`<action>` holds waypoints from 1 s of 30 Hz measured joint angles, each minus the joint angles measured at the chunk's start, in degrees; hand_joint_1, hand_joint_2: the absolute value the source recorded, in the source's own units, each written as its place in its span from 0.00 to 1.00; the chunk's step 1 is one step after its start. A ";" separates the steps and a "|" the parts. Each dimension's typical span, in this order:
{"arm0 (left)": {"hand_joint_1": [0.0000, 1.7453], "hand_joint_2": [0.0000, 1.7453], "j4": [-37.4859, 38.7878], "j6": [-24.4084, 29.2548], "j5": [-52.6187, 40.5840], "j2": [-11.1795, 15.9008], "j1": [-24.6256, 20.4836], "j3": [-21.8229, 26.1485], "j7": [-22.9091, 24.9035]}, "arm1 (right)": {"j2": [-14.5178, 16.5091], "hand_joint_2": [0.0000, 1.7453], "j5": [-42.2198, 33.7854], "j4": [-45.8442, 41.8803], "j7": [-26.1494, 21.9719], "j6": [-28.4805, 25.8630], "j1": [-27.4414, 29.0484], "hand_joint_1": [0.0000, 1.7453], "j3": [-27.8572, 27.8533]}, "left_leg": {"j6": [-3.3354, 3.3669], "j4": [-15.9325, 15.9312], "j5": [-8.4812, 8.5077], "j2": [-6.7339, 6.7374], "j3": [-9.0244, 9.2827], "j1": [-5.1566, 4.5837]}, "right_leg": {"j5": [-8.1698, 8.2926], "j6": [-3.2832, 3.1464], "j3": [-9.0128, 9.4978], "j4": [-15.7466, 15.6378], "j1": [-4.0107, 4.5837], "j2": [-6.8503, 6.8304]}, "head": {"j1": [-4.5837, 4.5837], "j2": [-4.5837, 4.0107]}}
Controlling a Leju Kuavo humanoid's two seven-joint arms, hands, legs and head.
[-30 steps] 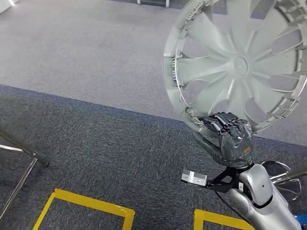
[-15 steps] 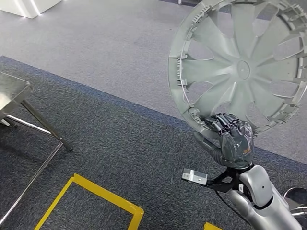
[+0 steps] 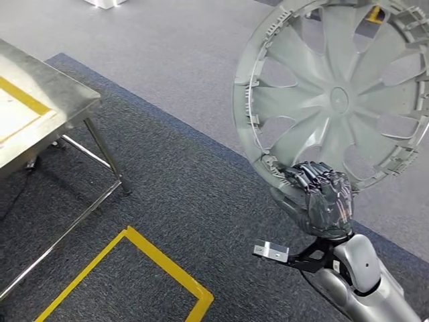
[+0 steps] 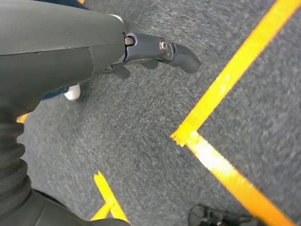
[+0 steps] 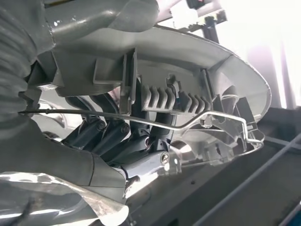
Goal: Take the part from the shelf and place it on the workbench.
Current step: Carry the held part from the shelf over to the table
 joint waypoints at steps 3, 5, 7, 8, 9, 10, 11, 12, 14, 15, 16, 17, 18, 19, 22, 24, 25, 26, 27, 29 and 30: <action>0.00 1.00 -0.03 0.07 -0.23 0.03 -0.15 -0.07 -0.15 | 0.00 1.00 0.05 -0.01 0.09 -0.13 0.35 1.00 -0.07 | 0.43 0.00 -0.01 -2.11 0.06 -0.05 | -4.21 0.07 -6.19 11.26 -0.08 3.45 | 0.29 -0.01; 0.00 1.00 -0.03 0.07 -0.34 -0.02 -0.12 -0.08 -0.20 | 0.00 1.00 0.07 0.01 0.07 -0.13 0.55 1.00 -0.05 | 0.44 0.04 -0.02 -3.76 0.17 -0.14 | -2.55 -0.09 -7.90 12.29 -0.07 3.75 | 0.29 -0.01; 0.00 1.00 -0.03 0.07 -0.41 -0.04 -0.13 -0.08 -0.25 | 0.00 1.00 0.06 0.00 0.08 -0.13 0.57 1.00 -0.07 | 0.35 0.11 -0.08 -5.40 0.35 -0.12 | 2.36 -0.42 -5.60 5.27 -0.17 5.03 | 0.30 -0.01; 0.00 1.00 -0.03 0.07 -0.44 -0.04 -0.18 -0.08 -0.28 | 0.00 1.00 0.06 0.00 0.08 -0.13 0.56 1.00 -0.09 | 0.20 0.24 -0.12 -6.15 0.27 -0.16 | 4.11 -0.57 -3.93 1.44 -0.32 6.52 | 0.27 -0.01; 0.00 1.00 -0.03 0.08 -0.46 -0.03 -0.21 -0.08 -0.33 | -0.01 1.00 0.06 -0.01 0.09 -0.15 0.55 1.00 -0.13 | -0.05 0.34 -0.09 -6.87 0.06 -0.09 | 5.03 -0.66 -2.69 -1.27 -0.42 7.78 | 0.25 -0.01; 0.00 1.00 -0.03 0.08 -0.48 -0.03 -0.20 -0.08 -0.37 | -0.01 1.00 0.05 -0.01 0.09 -0.18 0.56 1.00 -0.18 | -0.38 0.39 -0.01 -7.55 -0.21 0.04 | 5.17 -0.73 -2.00 -2.66 -0.43 8.67 | 0.22 0.00; 0.00 1.00 -0.03 0.09 -0.50 -0.03 -0.15 -0.08 -0.41 | -0.01 1.00 0.05 -0.02 0.08 -0.20 0.57 1.00 -0.21 | -0.78 0.38 0.15 -8.25 -0.48 0.19 | 4.99 -0.79 -1.68 -2.98 -0.37 8.81 | 0.20 0.01; 0.00 1.00 -0.03 0.09 -0.51 -0.01 -0.05 -0.08 -0.44 | -0.01 1.00 0.04 -0.03 0.08 -0.22 0.56 1.00 -0.26 | -1.18 0.27 0.31 -8.98 -0.63 0.34 | 5.02 -0.93 -1.56 -3.20 -0.33 8.16 | 0.18 0.01; 0.00 1.00 -0.04 0.13 -0.55 0.02 0.10 -0.09 -0.50 | 0.00 1.00 0.02 -0.05 0.10 -0.22 0.48 1.00 -0.36 | -1.80 1.21 -0.43 -8.02 -1.05 0.21 | 5.21 -1.45 -1.02 -3.82 -0.46 6.57 | 0.06 0.01; 0.00 1.00 -0.04 0.15 -0.56 0.03 0.08 -0.09 -0.52 | 0.00 1.00 0.02 -0.07 0.11 -0.23 0.47 1.00 -0.40 | -2.08 3.19 -1.69 -6.39 -1.88 0.08 | 5.27 -1.74 -0.72 -4.11 -0.57 5.65 | -0.09 0.01; 0.00 1.00 -0.04 0.16 -0.58 0.03 0.03 -0.10 -0.54 | 0.00 1.00 0.02 -0.08 0.13 -0.23 0.47 1.00 -0.43 | -2.32 6.30 -3.43 -4.36 -3.23 0.08 | 5.23 -1.97 -0.48 -4.25 -0.54 4.74 | -0.22 0.01; 0.00 1.00 -0.05 0.17 -0.60 -0.01 -0.03 -0.10 -0.56 | 0.00 1.00 0.02 -0.09 0.10 -0.24 0.51 1.00 -0.44 | -2.57 10.19 -5.30 -2.77 -5.02 0.17 | 5.13 -2.13 -0.34 -4.27 -0.49 3.88 | -0.39 0.01; 0.00 1.00 -0.05 0.17 -0.60 -0.01 -0.07 -0.10 -0.59 | 0.00 1.00 0.03 -0.09 0.06 -0.24 0.52 1.00 -0.43 | -2.79 13.67 -6.65 -2.02 -6.66 0.34 | 5.02 -2.18 -0.26 -4.24 -0.43 3.01 | -0.39 0.01; 0.00 1.00 -0.05 0.17 -0.61 -0.01 -0.07 -0.10 -0.62 | 0.00 1.00 0.04 -0.08 0.02 -0.24 0.54 1.00 -0.41 | -2.96 15.70 -7.05 -1.73 -7.61 0.51 | 4.88 -2.19 -0.17 -4.22 -0.40 2.18 | -0.40 0.01; 0.00 1.00 -0.05 0.20 -0.61 0.12 0.03 -0.09 -0.68 | 0.00 1.00 -0.04 -0.08 -0.02 -0.24 0.55 1.00 -0.39 | -3.11 9.24 -2.55 -0.43 -4.21 0.75 | 4.35 -1.92 0.46 -4.18 -0.40 -0.07 | -0.42 0.01; 0.00 1.00 -0.05 0.23 -0.60 0.22 -0.06 -0.10 -0.74 | 0.00 1.00 -0.12 -0.08 -0.03 -0.25 0.53 1.00 -0.41 | -2.60 2.31 -0.25 2.15 -0.72 0.26 | 3.91 -1.47 0.88 -4.11 -0.10 -1.30 | -0.46 0.01; 0.00 1.00 -0.05 0.25 -0.60 0.23 -0.12 -0.10 -0.78 | 0.00 1.00 -0.13 -0.08 -0.04 -0.26 0.50 1.00 -0.41 | -2.25 0.63 -0.03 2.98 0.01 0.02 | 3.73 -1.21 1.01 -4.11 0.09 -1.86 | -0.46 0.00; 0.00 1.00 -0.05 0.26 -0.60 0.24 -0.15 -0.10 -0.81 | 0.00 1.00 -0.12 -0.08 -0.07 -0.26 0.48 1.00 -0.41 | -1.88 0.29 -0.31 3.03 0.03 -0.21 | 3.61 -0.95 1.11 -4.16 0.24 -2.46 | -0.46 0.00; 0.00 1.00 -0.05 0.28 -0.60 0.24 -0.14 -0.10 -0.83 | 0.00 1.00 -0.11 -0.08 -0.10 -0.26 0.44 1.00 -0.40 | -1.48 0.20 -0.25 2.31 -0.07 -0.16 | 3.49 -0.67 1.31 -4.27 0.27 -3.06 | -0.44 -0.01; 0.00 1.00 -0.05 0.28 -0.60 0.21 -0.04 -0.10 -0.84 | 0.00 1.00 -0.12 -0.09 -0.14 -0.27 0.35 1.00 -0.40 | -0.79 -0.09 -0.14 0.97 0.04 0.08 | 2.55 -0.06 1.27 -3.65 0.04 -2.10 | -0.36 -0.01; 0.00 1.00 -0.05 0.29 -0.60 0.22 -0.07 -0.10 -0.84 | -0.01 1.00 -0.14 -0.08 -0.13 -0.27 0.31 1.00 -0.42 | -0.42 -0.24 -0.05 0.36 0.14 0.26 | 1.41 0.14 0.55 -2.00 -0.08 -0.62 | -0.23 -0.01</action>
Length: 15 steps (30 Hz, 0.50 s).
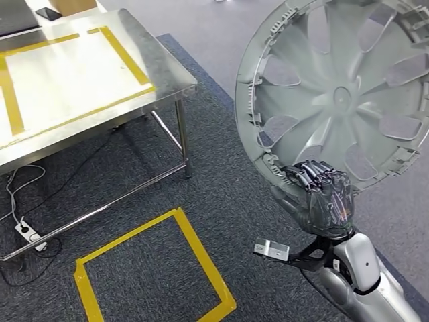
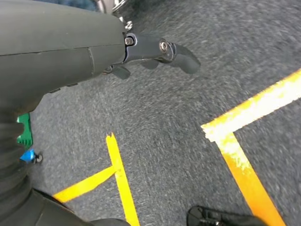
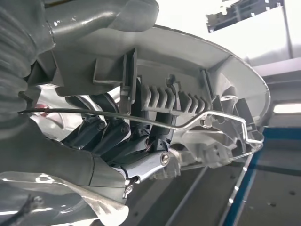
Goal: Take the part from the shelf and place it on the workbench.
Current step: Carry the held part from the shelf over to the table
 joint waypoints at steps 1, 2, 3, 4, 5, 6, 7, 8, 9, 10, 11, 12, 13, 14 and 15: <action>0.00 1.00 0.00 0.01 -0.01 0.01 -0.06 0.00 -0.02 | -0.01 1.00 -0.02 0.01 0.01 -0.01 -0.01 1.00 -0.02 | 0.27 -0.08 0.06 -0.62 0.06 0.14 | -1.67 0.12 -1.49 3.02 -0.12 1.84 | 0.16 0.01; 0.00 1.00 0.00 0.02 -0.01 0.03 -0.15 0.00 -0.05 | -0.01 1.00 -0.04 0.02 0.01 -0.01 0.02 1.00 -0.03 | 0.45 -0.08 0.05 -1.28 0.04 0.14 | -3.52 0.12 -3.53 7.08 -0.14 3.21 | 0.27 0.01; 0.00 1.00 0.00 0.02 -0.03 0.04 -0.22 0.00 -0.09 | -0.02 1.00 -0.05 0.05 0.01 -0.01 0.06 1.00 -0.02 | 0.55 -0.08 0.04 -2.00 0.04 0.10 | -4.99 0.14 -5.75 11.19 -0.12 3.88 | 0.37 0.02; 0.00 1.00 0.00 0.01 -0.04 0.03 -0.25 0.00 -0.11 | -0.02 1.00 -0.06 0.08 -0.02 -0.01 0.11 1.00 0.01 | 0.58 -0.06 0.03 -2.78 0.07 0.06 | -5.57 0.12 -7.52 14.10 -0.10 4.16 | 0.38 0.02; 0.00 1.00 0.00 -0.01 -0.05 0.02 -0.25 0.00 -0.13 | -0.02 1.00 -0.07 0.10 -0.04 -0.01 0.14 1.00 0.03 | 0.60 -0.03 0.02 -3.58 0.13 0.02 | -4.91 0.05 -8.33 14.86 -0.09 4.28 | 0.38 0.01; 0.00 1.00 0.00 -0.01 -0.07 0.00 -0.25 0.00 -0.13 | -0.02 1.00 -0.07 0.12 -0.06 -0.01 0.16 1.00 0.04 | 0.58 0.00 0.00 -4.41 0.22 0.02 | -3.11 -0.06 -7.99 13.21 -0.10 4.42 | 0.38 0.01; 0.00 1.00 0.00 -0.01 -0.10 0.00 -0.26 0.00 -0.13 | -0.02 1.00 -0.08 0.13 -0.07 -0.01 0.15 1.00 0.04 | 0.53 0.06 -0.03 -5.23 0.33 0.04 | -0.56 -0.21 -6.61 9.54 -0.16 4.94 | 0.38 0.01; 0.00 1.00 0.00 -0.01 -0.15 0.00 -0.26 0.00 -0.13 | -0.02 1.00 -0.09 0.14 -0.07 -0.01 0.13 1.00 0.04 | 0.41 0.13 -0.08 -6.04 0.37 0.06 | 1.44 -0.34 -4.88 5.51 -0.31 6.28 | 0.37 0.01; 0.00 1.00 0.00 -0.01 -0.22 0.01 -0.30 0.00 -0.13 | -0.02 1.00 -0.11 0.15 -0.06 -0.02 0.13 1.00 0.04 | 0.21 0.33 -0.12 -6.80 0.26 0.05 | 2.77 -0.44 -3.24 1.91 -0.48 7.70 | 0.31 0.01; 0.00 1.00 0.00 0.00 -0.30 0.02 -0.30 0.00 -0.11 | -0.02 1.00 -0.14 0.18 -0.04 -0.03 0.14 1.00 0.03 | -0.10 0.45 -0.07 -7.51 0.01 0.11 | 3.34 -0.51 -2.16 -0.33 -0.58 8.86 | 0.27 0.01; 0.00 1.00 0.00 0.01 -0.37 0.03 -0.25 0.00 -0.08 | -0.03 1.00 -0.19 0.21 -0.02 -0.04 0.12 1.00 0.03 | -0.45 0.52 0.04 -8.19 -0.31 0.22 | 3.15 -0.57 -1.70 -1.13 -0.58 9.51 | 0.20 0.02; 0.00 1.00 0.00 0.03 -0.42 0.04 -0.17 0.00 -0.04 | -0.03 1.00 -0.23 0.23 0.01 -0.05 0.12 1.00 0.03 | -0.82 0.54 0.20 -8.87 -0.58 0.33 | 3.15 -0.68 -1.54 -1.40 -0.49 9.15 | 0.15 0.02; 0.00 1.00 0.00 0.04 -0.45 0.10 -0.04 0.00 0.00 | -0.03 1.00 -0.27 0.25 0.04 -0.05 0.06 1.00 0.02 | -1.17 0.50 0.25 -9.16 -0.74 0.44 | 3.22 -0.89 -1.48 -1.42 -0.49 8.46 | 0.16 0.02; 0.00 1.00 0.00 0.06 -0.47 0.10 0.07 0.00 0.04 | -0.02 1.00 -0.31 0.26 0.07 -0.06 0.03 1.00 0.02 | -1.50 0.88 -0.05 -8.34 -0.94 0.35 | 3.28 -1.18 -1.31 -1.60 -0.54 7.73 | 0.02 0.02; 0.00 1.00 0.00 0.07 -0.48 0.11 0.08 0.00 0.08 | -0.02 1.00 -0.32 0.26 0.08 -0.07 0.02 1.00 0.02 | -1.83 2.16 -0.90 -6.82 -1.51 0.24 | 3.30 -1.50 -1.09 -1.80 -0.60 6.89 | -0.11 0.02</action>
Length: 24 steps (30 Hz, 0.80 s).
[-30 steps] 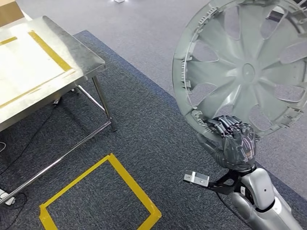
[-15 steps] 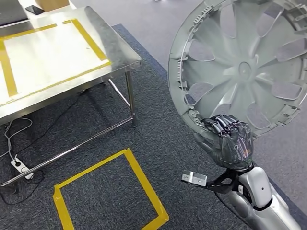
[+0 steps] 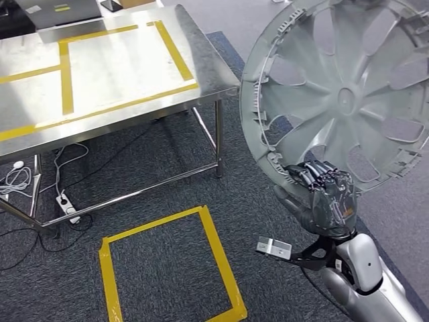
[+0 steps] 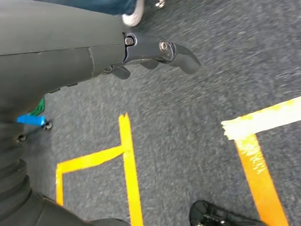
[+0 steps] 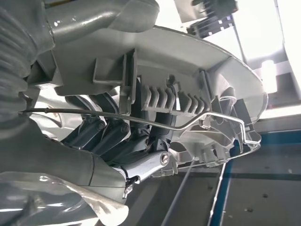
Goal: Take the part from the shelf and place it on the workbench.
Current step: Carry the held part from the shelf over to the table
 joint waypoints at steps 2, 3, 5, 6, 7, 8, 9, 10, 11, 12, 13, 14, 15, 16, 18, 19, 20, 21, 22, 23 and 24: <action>0.00 1.00 0.00 0.01 -0.01 -0.04 -0.13 0.00 0.05 | 0.00 1.00 0.01 -0.01 -0.02 -0.01 0.04 1.00 -0.01 | -0.56 6.08 -3.30 3.67 -2.74 -0.09 | -0.15 -0.54 0.39 -0.18 0.06 -1.78 | -0.27 0.00; 0.00 1.00 0.00 0.01 -0.01 -0.04 -0.21 0.00 0.06 | 0.00 1.00 0.03 -0.02 -0.04 -0.01 0.05 1.00 0.00 | -0.75 10.06 -5.04 4.49 -4.59 0.02 | -0.27 -0.68 0.51 -0.17 0.14 -2.66 | -0.28 0.00; 0.00 1.00 0.00 0.01 -0.03 -0.04 -0.23 0.01 0.06 | 0.00 1.00 0.06 -0.01 -0.08 -0.01 0.09 1.00 0.05 | -0.91 14.54 -6.04 4.87 -6.65 0.17 | -0.55 -0.76 0.79 -0.15 0.23 -4.35 | -0.29 0.00; 0.00 1.00 0.00 0.01 -0.04 -0.03 -0.17 0.01 0.06 | 0.00 1.00 0.06 0.00 -0.08 -0.01 0.10 1.00 0.07 | -0.90 13.61 -4.91 4.98 -6.12 0.20 | -0.73 -0.73 1.01 -0.14 0.24 -5.12 | -0.29 0.00; 0.00 1.00 0.00 0.01 -0.09 -0.01 -0.11 0.02 0.06 | 0.00 1.00 0.04 0.01 -0.06 -0.01 0.11 1.00 0.07 | -0.79 10.41 -2.89 5.36 -4.46 0.18 | -0.96 -0.66 1.33 -0.14 0.25 -5.88 | -0.30 0.00; 0.00 1.00 0.00 0.01 -0.13 0.02 -0.08 0.02 0.06 | 0.00 1.00 0.02 0.01 -0.04 -0.01 0.10 1.00 0.05 | -0.59 6.28 -1.02 6.46 -2.33 0.03 | -1.21 -0.55 1.66 -0.16 0.28 -6.55 | -0.29 0.00; 0.00 1.00 0.00 0.02 -0.17 0.03 -0.11 0.02 0.06 | -0.01 1.00 -0.01 0.01 -0.03 -0.02 0.10 1.00 0.03 | -0.33 2.55 0.24 7.73 -0.47 -0.28 | -1.47 -0.34 1.88 -0.12 0.43 -7.12 | -0.32 0.00; 0.00 1.00 0.00 0.02 -0.22 0.04 -0.18 0.01 0.06 | -0.01 1.00 -0.02 0.01 -0.04 -0.02 0.08 1.00 0.02 | -0.03 -0.02 0.87 8.83 0.76 -0.54 | -1.67 -0.08 2.02 -0.09 0.61 -7.62 | -0.32 0.00; 0.00 1.00 0.00 0.03 -0.27 0.03 -0.23 0.01 0.06 | -0.02 1.00 -0.05 0.01 -0.06 -0.03 0.05 1.00 0.01 | 0.28 -1.08 0.76 9.55 1.18 -0.81 | -1.82 0.19 2.08 -0.09 0.79 -8.09 | -0.31 0.00; 0.00 1.00 0.00 0.03 -0.36 0.03 -0.22 0.00 0.05 | -0.02 1.00 -0.10 0.01 -0.08 -0.03 0.02 1.00 0.01 | 0.58 -1.26 0.59 9.41 1.15 -0.96 | -1.91 0.47 2.16 -0.15 0.93 -8.53 | -0.31 0.00; 0.00 1.00 0.00 0.04 -0.45 0.02 -0.15 0.00 0.03 | -0.02 1.00 -0.17 0.00 -0.09 -0.03 0.00 1.00 0.02 | 0.91 -1.36 0.59 8.99 1.11 -0.88 | -2.02 0.74 2.34 -0.28 0.96 -8.94 | -0.27 0.00; 0.00 1.00 0.00 0.04 -0.52 -0.01 -0.06 0.00 0.00 | -0.02 1.00 -0.24 -0.01 -0.09 -0.03 -0.03 1.00 0.02 | 1.25 -1.56 0.62 8.59 1.19 -0.77 | -2.37 1.01 2.34 -0.16 0.91 -8.54 | -0.23 -0.01; 0.00 1.00 0.00 0.05 -0.57 -0.03 -0.03 0.00 -0.06 | -0.02 1.00 -0.31 -0.03 -0.08 -0.04 -0.03 1.00 0.01 | 1.62 -1.76 0.68 8.26 1.29 -0.61 | -3.11 1.22 1.95 0.69 0.80 -7.42 | -0.18 -0.01; 0.00 1.00 0.00 0.05 -0.60 -0.03 -0.08 0.00 -0.18 | -0.02 1.00 -0.34 -0.05 -0.04 -0.04 -0.01 1.00 -0.03 | 1.95 -1.95 0.75 7.94 1.40 -0.42 | -4.35 1.41 0.93 2.76 0.69 -5.92 | -0.02 -0.01; 0.00 1.00 0.00 0.04 -0.68 -0.02 -0.27 0.00 -0.43 | -0.02 1.00 -0.37 -0.07 0.07 -0.07 0.11 1.00 -0.09 | 2.40 -1.99 0.70 7.32 1.44 -0.33 | -7.64 1.62 -3.08 10.26 0.54 -3.26 | 0.27 -0.01; 0.00 1.00 0.00 0.03 -0.73 -0.03 -0.33 0.00 -0.58 | -0.02 1.00 -0.36 -0.07 0.11 -0.08 0.23 1.00 -0.10 | 2.50 -1.98 0.65 6.99 1.46 -0.37 | -8.74 1.69 -5.28 14.04 0.54 -2.83 | 0.38 -0.01; 0.00 1.00 0.00 0.02 -0.77 -0.07 -0.35 0.00 -0.73 | -0.02 1.00 -0.34 -0.06 0.13 -0.09 0.34 1.00 -0.09 | 2.55 -1.96 0.60 6.69 1.52 -0.41 | -8.85 1.71 -6.88 16.29 0.54 -2.67 | 0.39 0.00; 0.00 1.00 0.00 -0.02 -0.82 -0.10 -0.36 0.00 -0.92 | -0.02 1.00 -0.31 -0.06 0.11 -0.11 0.43 1.00 -0.07 | 2.57 -1.95 0.54 6.40 1.62 -0.44 | -7.72 1.69 -7.42 16.29 0.54 -2.64 | 0.38 0.00; 0.00 1.00 0.00 -0.05 -0.89 -0.13 -0.36 0.00 -1.14 | -0.02 1.00 -0.28 -0.06 0.11 -0.13 0.50 1.00 -0.08 | 2.53 -1.94 0.47 6.14 1.79 -0.44 | -5.55 1.61 -6.74 13.88 0.53 -2.64 | 0.39 -0.01; 0.00 1.00 0.00 -0.10 -0.95 -0.15 -0.36 0.00 -1.33 | -0.02 1.00 -0.26 -0.06 0.11 -0.15 0.51 1.00 -0.11 | 2.42 -1.93 0.35 5.90 1.98 -0.42 | -2.96 1.50 -5.20 9.85 0.51 -2.66 | 0.40 -0.01; 0.00 1.00 0.00 -0.15 -1.01 -0.15 -0.37 0.00 -1.50 | -0.02 1.00 -0.24 -0.05 0.13 -0.19 0.49 1.00 -0.14 | 2.24 -1.85 0.22 5.69 2.09 -0.52 | -1.07 1.39 -3.52 5.92 0.55 -2.66 | 0.38 -0.02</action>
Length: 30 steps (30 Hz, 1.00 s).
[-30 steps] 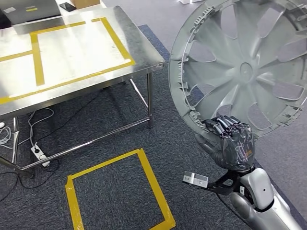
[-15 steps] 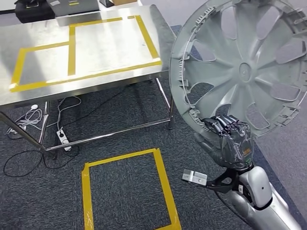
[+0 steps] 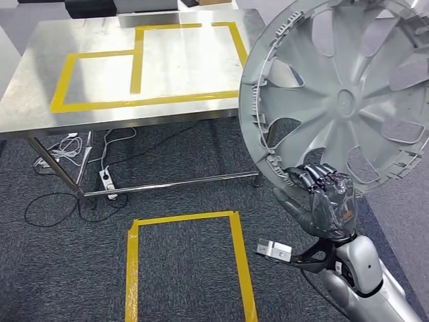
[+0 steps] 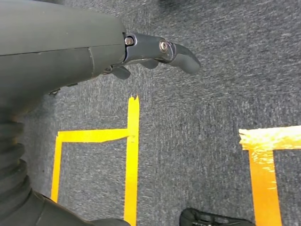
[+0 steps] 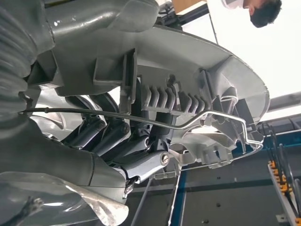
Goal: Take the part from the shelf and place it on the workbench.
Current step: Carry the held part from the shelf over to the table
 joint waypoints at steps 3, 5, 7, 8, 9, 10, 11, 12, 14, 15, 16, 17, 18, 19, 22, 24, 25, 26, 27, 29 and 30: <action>0.00 1.00 0.00 0.14 -0.13 0.02 0.04 -0.01 -0.64 | 0.00 1.00 0.21 -0.05 0.03 -0.25 0.05 1.00 -0.09 | -0.73 0.26 -0.01 -0.34 -0.28 -0.26 | 1.18 -0.60 2.48 -5.16 0.18 0.14 | -0.11 0.01; 0.00 1.00 0.00 0.60 -0.20 0.09 0.09 -0.01 -1.15 | 0.00 1.00 0.34 -0.10 0.14 -0.35 0.23 1.00 -0.25 | -1.25 0.38 -0.09 -0.38 -0.34 -0.20 | 1.30 -1.13 2.61 -5.42 0.08 0.17 | -0.12 0.01; 0.00 1.00 0.00 1.03 -0.39 0.14 0.07 -0.03 -1.62 | 0.00 1.00 0.37 -0.17 0.36 -0.37 0.30 1.00 -0.45 | -1.88 2.82 -1.89 -0.35 -1.21 -0.09 | 1.41 -1.75 2.85 -5.63 -0.18 0.06 | -0.28 0.00; 0.00 1.00 0.00 1.16 -0.59 0.14 0.07 -0.08 -1.90 | 0.00 1.00 0.38 -0.20 0.45 -0.38 0.34 1.00 -0.51 | -2.20 5.82 -3.63 -0.33 -2.46 0.03 | 1.42 -1.96 2.94 -5.69 -0.26 0.00 | -0.36 0.00; 0.00 1.00 0.00 1.25 -0.85 0.14 0.08 -0.16 -2.19 | 0.00 1.00 0.39 -0.22 0.52 -0.40 0.40 1.00 -0.56 | -2.45 9.70 -5.54 -0.30 -4.16 0.15 | 1.38 -2.11 2.97 -5.68 -0.25 -0.03 | -0.46 0.01; 0.00 1.00 0.00 1.31 -1.11 0.15 0.12 -0.28 -2.50 | 0.00 1.00 0.40 -0.23 0.55 -0.43 0.48 1.00 -0.60 | -2.62 13.51 -7.07 -0.30 -5.87 0.28 | 1.34 -2.16 3.00 -5.67 -0.24 -0.05 | -0.46 0.01; 0.00 1.00 0.00 1.36 -1.27 0.18 0.17 -0.41 -2.75 | 0.00 1.00 0.43 -0.24 0.56 -0.45 0.58 1.00 -0.63 | -2.73 16.07 -7.70 -0.30 -7.06 0.37 | 1.30 -2.19 3.05 -5.67 -0.23 -0.05 | -0.46 0.02; 0.00 1.00 0.00 1.41 -1.38 0.21 0.21 -0.54 -2.96 | 0.00 1.00 0.43 -0.26 0.55 -0.47 0.65 1.00 -0.67 | -2.75 16.51 -7.13 -0.30 -7.29 0.44 | 1.24 -2.20 3.15 -5.66 -0.23 -0.02 | -0.47 0.02; 0.00 1.00 0.00 1.61 -1.50 0.30 0.25 -0.78 -3.36 | 0.00 1.00 0.42 -0.31 0.54 -0.48 0.71 1.00 -0.83 | -2.60 11.16 -3.26 -0.30 -4.85 0.55 | 1.02 -2.12 3.55 -5.65 -0.24 0.05 | -0.47 0.01; 0.00 1.00 0.00 1.74 -1.55 0.36 0.24 -0.87 -3.57 | 0.00 1.00 0.40 -0.34 0.52 -0.51 0.72 1.00 -0.96 | -2.45 7.26 -1.44 -0.32 -2.97 0.54 | 0.87 -1.99 3.73 -5.65 -0.19 0.07 | -0.47 0.01; 0.00 1.00 0.00 1.84 -1.60 0.40 0.20 -0.95 -3.79 | 0.00 1.00 0.39 -0.37 0.49 -0.56 0.72 1.00 -1.13 | -2.30 3.83 -0.35 -0.33 -1.41 0.50 | 0.73 -1.80 3.77 -5.57 -0.10 0.10 | -0.45 0.01; 0.00 1.00 0.01 1.89 -1.62 0.44 0.14 -0.99 -3.95 | -0.01 1.00 0.39 -0.40 0.42 -0.64 0.72 1.00 -1.28 | -2.15 1.67 0.04 -0.33 -0.49 0.43 | 0.67 -1.56 3.70 -5.53 -0.01 0.10 | -0.43 0.00; 0.00 1.00 0.01 1.90 -1.65 0.46 0.10 -1.01 -4.04 | -0.02 1.00 0.39 -0.46 0.31 -0.72 0.73 1.00 -1.40 | -2.01 0.84 -0.21 -0.34 -0.20 0.32 | 0.66 -1.32 3.56 -5.53 0.05 0.09 | -0.43 0.01; 0.00 1.00 0.02 1.89 -1.69 0.48 0.08 -1.02 -4.10 | -0.03 1.00 0.40 -0.55 0.19 -0.77 0.75 1.00 -1.48 | -1.79 0.47 -0.31 -0.33 -0.22 0.25 | 0.67 -1.04 3.49 -5.56 0.04 0.08 | -0.43 0.01; 0.00 1.00 0.02 1.79 -1.85 0.50 0.08 -1.04 -4.34 | -0.17 1.00 0.37 -0.76 -0.08 -0.79 0.78 1.00 -1.57 | -0.75 0.00 -0.07 -0.31 -0.09 0.54 | -0.76 -0.31 2.48 -3.95 -0.09 0.04 | -0.32 0.02; 0.00 1.00 0.02 1.72 -1.92 0.56 0.01 -1.05 -4.60 | -0.34 1.00 0.33 -0.80 -0.13 -0.78 0.80 1.00 -1.69 | -0.23 -0.12 -0.03 -0.29 -0.03 0.60 | -3.98 -0.03 -0.63 2.39 -0.08 0.06 | -0.09 0.01; 0.00 1.00 0.02 1.61 -1.95 0.59 0.01 -1.05 -4.74 | -0.39 1.00 0.33 -0.81 -0.16 -0.78 0.88 1.00 -1.74 | -0.09 -0.11 -0.07 -0.29 -0.03 0.55 | -5.57 0.07 -2.71 6.52 -0.07 0.07 | -0.02 0.01; 0.00 1.00 0.02 1.51 -1.97 0.60 0.03 -1.05 -4.89 | -0.42 1.00 0.33 -0.81 -0.19 -0.78 1.04 1.00 -1.77 | -0.03 -0.11 -0.10 -0.29 0.00 0.50 | -6.41 0.14 -4.45 9.71 -0.07 0.07 | -0.01 0.01; 0.00 1.00 0.02 1.39 -2.00 0.60 0.05 -1.05 -5.03 | -0.46 1.00 0.33 -0.81 -0.21 -0.79 1.26 1.00 -1.78 | 0.01 -0.10 -0.14 -0.30 0.05 0.46 | -6.15 0.15 -5.34 11.01 -0.06 0.06 | 0.02 0.01; 0.00 1.00 0.02 1.30 -2.07 0.58 0.06 -1.05 -5.17 | -0.67 1.00 0.33 -0.83 -0.21 -0.81 1.66 1.00 -1.82 | -0.03 -0.09 -0.25 -0.34 0.30 0.45 | -2.59 -0.03 -3.64 6.58 -0.06 0.05 | 0.03 0.01; 0.00 1.00 0.02 1.29 -2.08 0.57 0.05 -1.05 -5.20 | -0.79 1.00 0.33 -0.84 -0.21 -0.84 1.76 1.00 -1.85 | -0.13 -0.09 -0.35 -0.37 0.43 0.44 | -0.59 -0.20 -1.75 2.37 -0.06 0.02 | 0.05 0.01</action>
